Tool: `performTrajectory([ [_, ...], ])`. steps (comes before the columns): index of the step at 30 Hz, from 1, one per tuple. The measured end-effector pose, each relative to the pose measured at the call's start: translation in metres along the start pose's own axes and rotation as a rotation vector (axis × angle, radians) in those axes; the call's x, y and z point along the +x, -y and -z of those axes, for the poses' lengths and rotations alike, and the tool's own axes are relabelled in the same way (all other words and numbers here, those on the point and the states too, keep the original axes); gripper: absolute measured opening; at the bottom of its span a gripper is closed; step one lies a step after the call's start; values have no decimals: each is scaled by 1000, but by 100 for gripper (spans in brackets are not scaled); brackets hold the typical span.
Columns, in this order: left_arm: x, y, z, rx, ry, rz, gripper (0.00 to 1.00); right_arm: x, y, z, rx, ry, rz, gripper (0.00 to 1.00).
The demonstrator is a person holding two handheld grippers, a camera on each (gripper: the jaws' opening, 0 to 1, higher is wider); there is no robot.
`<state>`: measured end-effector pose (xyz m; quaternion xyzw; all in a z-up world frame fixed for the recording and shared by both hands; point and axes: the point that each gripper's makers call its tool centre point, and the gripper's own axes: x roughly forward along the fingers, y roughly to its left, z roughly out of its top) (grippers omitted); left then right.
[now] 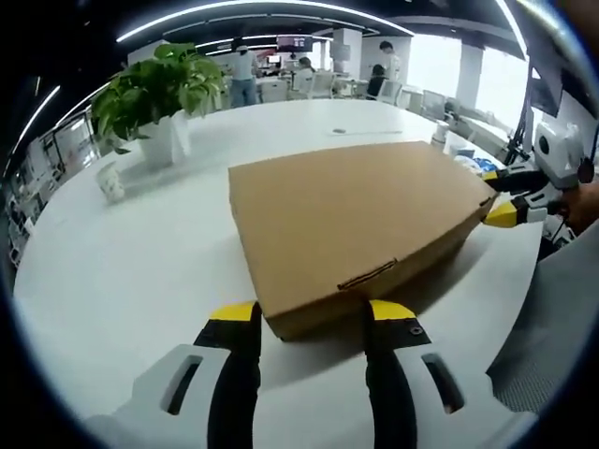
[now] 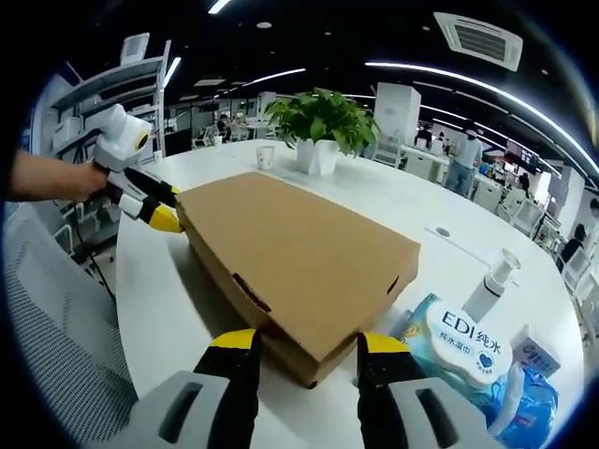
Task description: Operate the shoe box by opening the lid, removing the specified soft item, and placing it in the target area until the item is outside and the box remains undamaged.
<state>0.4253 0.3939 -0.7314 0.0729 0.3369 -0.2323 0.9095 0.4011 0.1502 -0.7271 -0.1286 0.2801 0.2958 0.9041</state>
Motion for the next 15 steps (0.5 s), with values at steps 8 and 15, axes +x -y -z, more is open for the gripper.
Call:
performTrajectory([
  [8, 5, -2, -7, 1, -2, 1, 43, 8, 8, -5, -7, -8, -4, 38],
  [15, 14, -5, -16, -5, -3, 2, 43, 18, 17, -12, -3, -13, 1, 38],
])
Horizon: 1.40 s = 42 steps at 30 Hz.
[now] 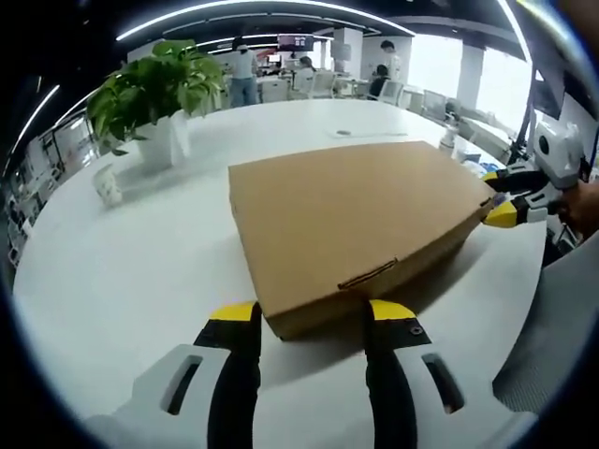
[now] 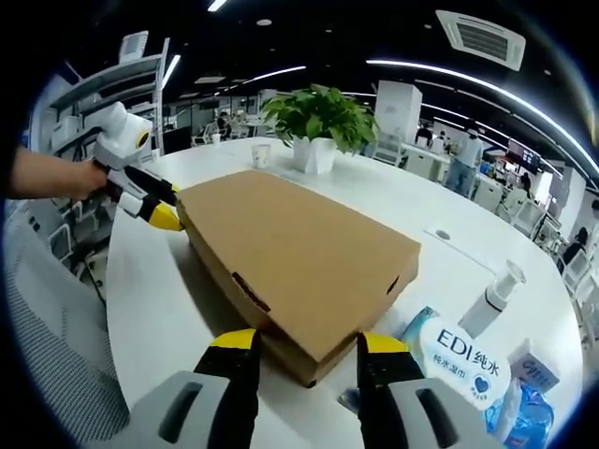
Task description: Operate the shoe box by opening the lid, removing the specified soft item, and placing it in the target area until the item is outside and the box remains undamaged.
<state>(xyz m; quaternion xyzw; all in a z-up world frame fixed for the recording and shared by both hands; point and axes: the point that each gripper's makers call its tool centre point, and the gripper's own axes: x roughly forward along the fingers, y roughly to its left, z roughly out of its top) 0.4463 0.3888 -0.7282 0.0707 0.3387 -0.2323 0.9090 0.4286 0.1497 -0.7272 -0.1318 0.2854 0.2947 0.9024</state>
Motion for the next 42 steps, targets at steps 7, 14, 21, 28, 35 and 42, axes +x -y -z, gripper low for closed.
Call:
performTrajectory([
  [7, 11, -6, -10, 5, -5, 4, 43, 8, 9, -4, 11, -9, 1, 38],
  [14, 19, -8, -17, 16, -13, 10, 43, 15, 16, -2, 10, -30, 8, 38],
  [21, 21, -8, -18, 13, -17, 10, 43, 16, 19, -2, 8, -34, 4, 38],
  [28, 21, -8, -18, 14, -11, 3, 44, 16, 20, -2, 4, -34, 0, 38],
  [35, 16, -10, -21, 26, 4, -14, 47, 11, 23, -3, 36, -29, 12, 40],
  [42, 1, -9, -21, 20, 28, -23, 51, -7, 26, -5, 39, 2, 30, 44],
])
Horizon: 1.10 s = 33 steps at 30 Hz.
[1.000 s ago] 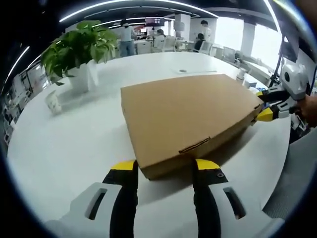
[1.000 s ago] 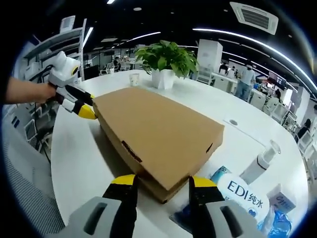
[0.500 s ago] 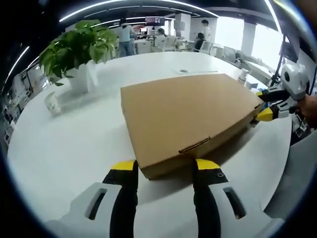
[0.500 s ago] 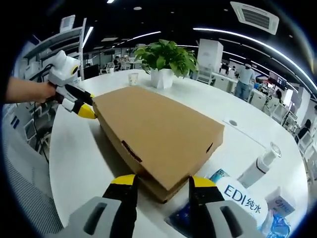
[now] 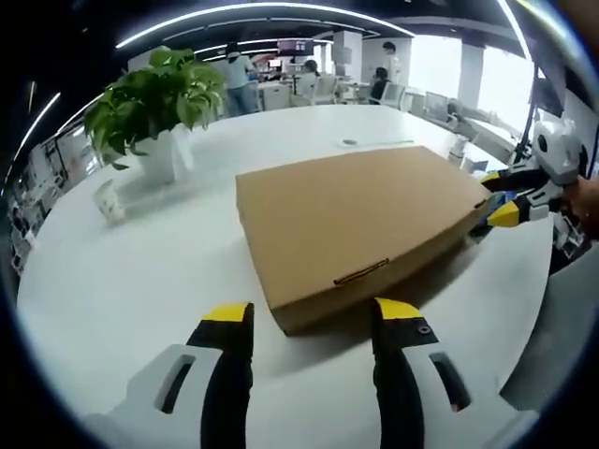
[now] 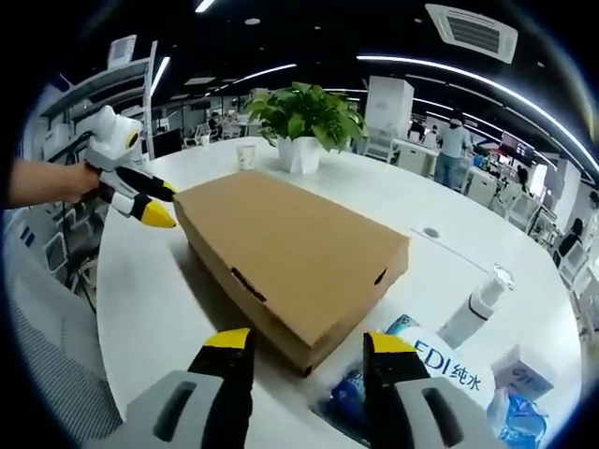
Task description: Operate the shoe box by opening the lid, removing the specified soft item, and placing it in the target area until the item is outside and the box remains undamaged.
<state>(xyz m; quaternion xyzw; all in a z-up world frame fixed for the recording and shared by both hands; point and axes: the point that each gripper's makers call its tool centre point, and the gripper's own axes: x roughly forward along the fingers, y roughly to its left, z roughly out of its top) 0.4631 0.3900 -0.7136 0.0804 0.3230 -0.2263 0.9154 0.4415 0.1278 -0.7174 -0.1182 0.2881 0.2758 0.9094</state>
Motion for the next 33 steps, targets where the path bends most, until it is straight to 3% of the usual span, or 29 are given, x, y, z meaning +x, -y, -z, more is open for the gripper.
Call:
performTrajectory([
  [8, -21, 13, -3, 6, 54, 6, 55, -29, 7, 1, 25, 39, 35, 52],
  [15, -43, 30, -11, -17, 121, 13, 60, -58, 17, 17, 56, 50, 70, 66],
  [21, -56, 50, -16, -20, 171, 26, 70, -87, 33, 35, 95, 58, 140, 76],
  [33, -86, 83, -5, -27, 194, 79, 87, -147, 43, 61, 170, 78, 214, 96],
])
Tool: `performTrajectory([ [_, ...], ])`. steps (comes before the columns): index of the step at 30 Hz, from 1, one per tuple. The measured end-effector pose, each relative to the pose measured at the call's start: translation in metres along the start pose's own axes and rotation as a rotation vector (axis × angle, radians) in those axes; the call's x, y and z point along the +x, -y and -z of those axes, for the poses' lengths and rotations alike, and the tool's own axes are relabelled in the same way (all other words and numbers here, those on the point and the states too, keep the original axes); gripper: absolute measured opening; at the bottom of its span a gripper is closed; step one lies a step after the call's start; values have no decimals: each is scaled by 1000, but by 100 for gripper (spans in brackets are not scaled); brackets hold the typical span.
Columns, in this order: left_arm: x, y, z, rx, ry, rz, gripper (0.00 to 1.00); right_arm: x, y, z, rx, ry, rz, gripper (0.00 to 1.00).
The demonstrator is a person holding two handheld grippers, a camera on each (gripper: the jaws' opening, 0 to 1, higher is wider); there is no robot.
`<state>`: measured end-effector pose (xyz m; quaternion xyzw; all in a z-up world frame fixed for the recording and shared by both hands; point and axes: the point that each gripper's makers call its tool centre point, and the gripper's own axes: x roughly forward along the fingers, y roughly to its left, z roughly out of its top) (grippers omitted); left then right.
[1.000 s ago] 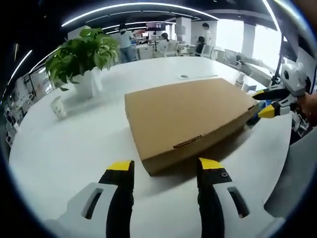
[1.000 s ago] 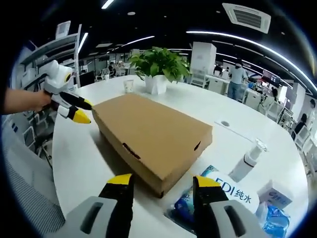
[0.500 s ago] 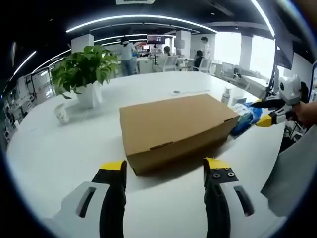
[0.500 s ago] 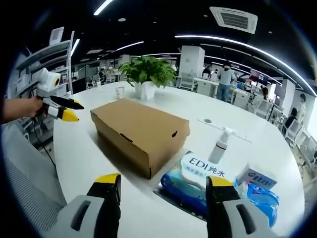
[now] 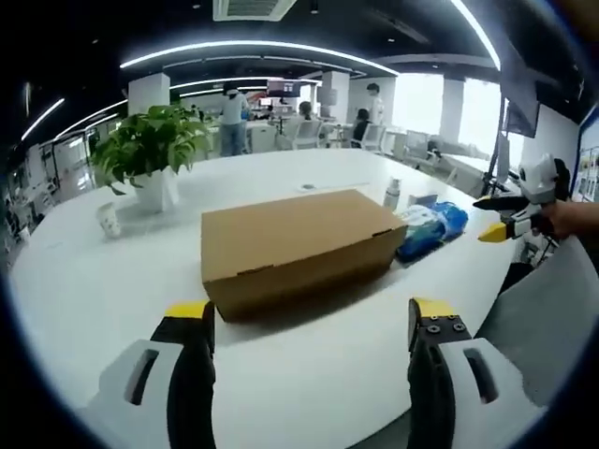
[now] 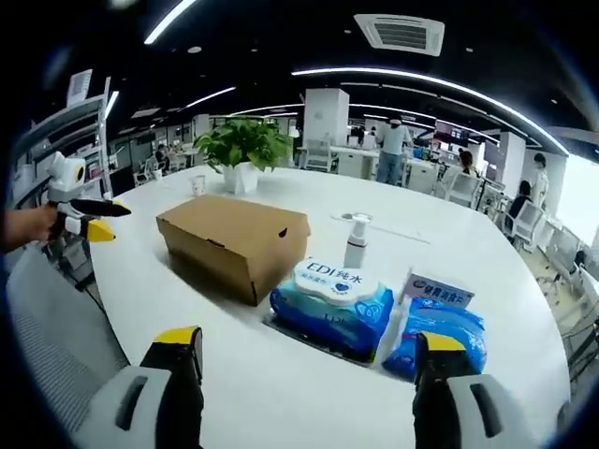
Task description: Operate the shoe box by opening the lid, removing the specified soft item, and placing it in the target area until the item is outside and the box remains undamaged.
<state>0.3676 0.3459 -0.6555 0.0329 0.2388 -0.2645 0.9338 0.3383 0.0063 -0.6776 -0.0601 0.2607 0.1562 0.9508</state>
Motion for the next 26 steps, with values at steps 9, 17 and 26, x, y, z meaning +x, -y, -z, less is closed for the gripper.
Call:
performTrajectory([
  [9, -21, 17, 10, -10, 0, 26, 99, -25, -2, 8, -13, -9, 8, 99],
  [17, -30, 17, 5, 0, 25, 15, 99, -41, -4, 3, -14, 5, 17, 99],
  [26, -35, 16, 3, 13, 45, -5, 99, -48, -7, 5, 4, 21, 29, 99],
])
